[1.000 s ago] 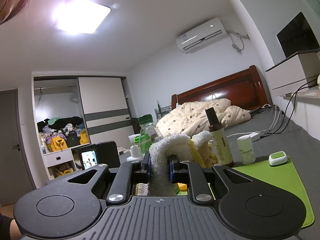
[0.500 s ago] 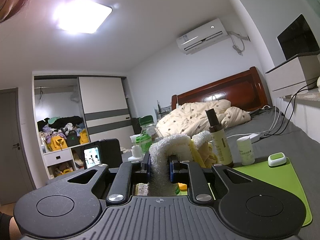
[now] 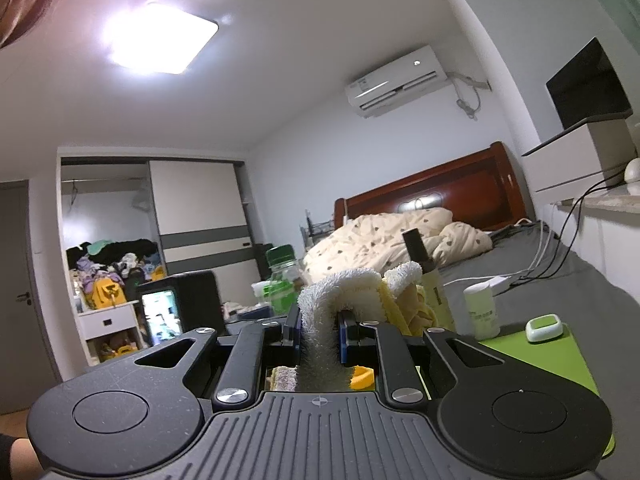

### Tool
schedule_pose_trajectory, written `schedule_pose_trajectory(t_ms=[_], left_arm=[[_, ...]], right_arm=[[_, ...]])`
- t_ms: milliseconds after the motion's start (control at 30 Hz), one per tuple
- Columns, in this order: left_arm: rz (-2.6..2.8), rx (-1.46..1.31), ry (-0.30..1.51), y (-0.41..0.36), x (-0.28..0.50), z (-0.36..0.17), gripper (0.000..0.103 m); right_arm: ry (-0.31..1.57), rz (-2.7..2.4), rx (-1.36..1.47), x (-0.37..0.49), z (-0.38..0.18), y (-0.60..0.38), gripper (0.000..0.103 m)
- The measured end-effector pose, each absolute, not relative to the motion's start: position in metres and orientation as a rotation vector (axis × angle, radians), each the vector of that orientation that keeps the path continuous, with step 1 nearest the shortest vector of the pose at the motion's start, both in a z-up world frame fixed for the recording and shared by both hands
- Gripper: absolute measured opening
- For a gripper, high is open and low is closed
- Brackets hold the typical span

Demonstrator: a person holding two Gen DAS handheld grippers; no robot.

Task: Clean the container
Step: 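Lower the water bottle upright onto the green mat with the left gripper, then lower the towel onto the green mat and open the right gripper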

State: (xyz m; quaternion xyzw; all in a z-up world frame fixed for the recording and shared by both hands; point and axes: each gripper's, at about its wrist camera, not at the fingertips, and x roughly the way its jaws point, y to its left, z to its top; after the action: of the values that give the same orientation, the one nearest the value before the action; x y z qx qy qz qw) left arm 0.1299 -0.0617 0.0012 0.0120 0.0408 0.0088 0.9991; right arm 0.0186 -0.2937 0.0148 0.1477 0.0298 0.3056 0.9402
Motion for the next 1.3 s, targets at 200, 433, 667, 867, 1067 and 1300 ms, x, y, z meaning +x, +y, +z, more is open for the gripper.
schedule_pose_trajectory(t_ms=[200, 433, 667, 867, 1067, 1300], left_arm=[[0.013, 0.004, 0.127, -0.055, 0.109, 0.0, 0.103], [0.011, -0.021, 0.203, -0.043, 0.082, -0.009, 0.103], [-0.001, 0.001, 0.241, -0.041, 0.065, -0.011, 0.103], [-0.009, 0.004, 0.269, -0.038, 0.064, -0.013, 0.103], [0.001, 0.005, 0.294, -0.035, 0.067, -0.017, 0.103], [-0.004, 0.008, 0.327, -0.036, 0.071, -0.024, 0.103]], right_arm=[[0.091, 0.528, 0.268, 0.03, 0.026, -0.294, 0.016], [0.133, 0.37, 0.172, 0.068, 0.041, -0.28, 0.016], [0.299, 0.221, 0.109, 0.135, 0.027, -0.25, 0.016], [0.43, 0.146, 0.082, 0.168, -0.011, -0.241, 0.016], [0.528, 0.11, 0.098, 0.191, -0.039, -0.248, 0.016], [0.596, 0.098, 0.108, 0.195, -0.049, -0.25, 0.016]])
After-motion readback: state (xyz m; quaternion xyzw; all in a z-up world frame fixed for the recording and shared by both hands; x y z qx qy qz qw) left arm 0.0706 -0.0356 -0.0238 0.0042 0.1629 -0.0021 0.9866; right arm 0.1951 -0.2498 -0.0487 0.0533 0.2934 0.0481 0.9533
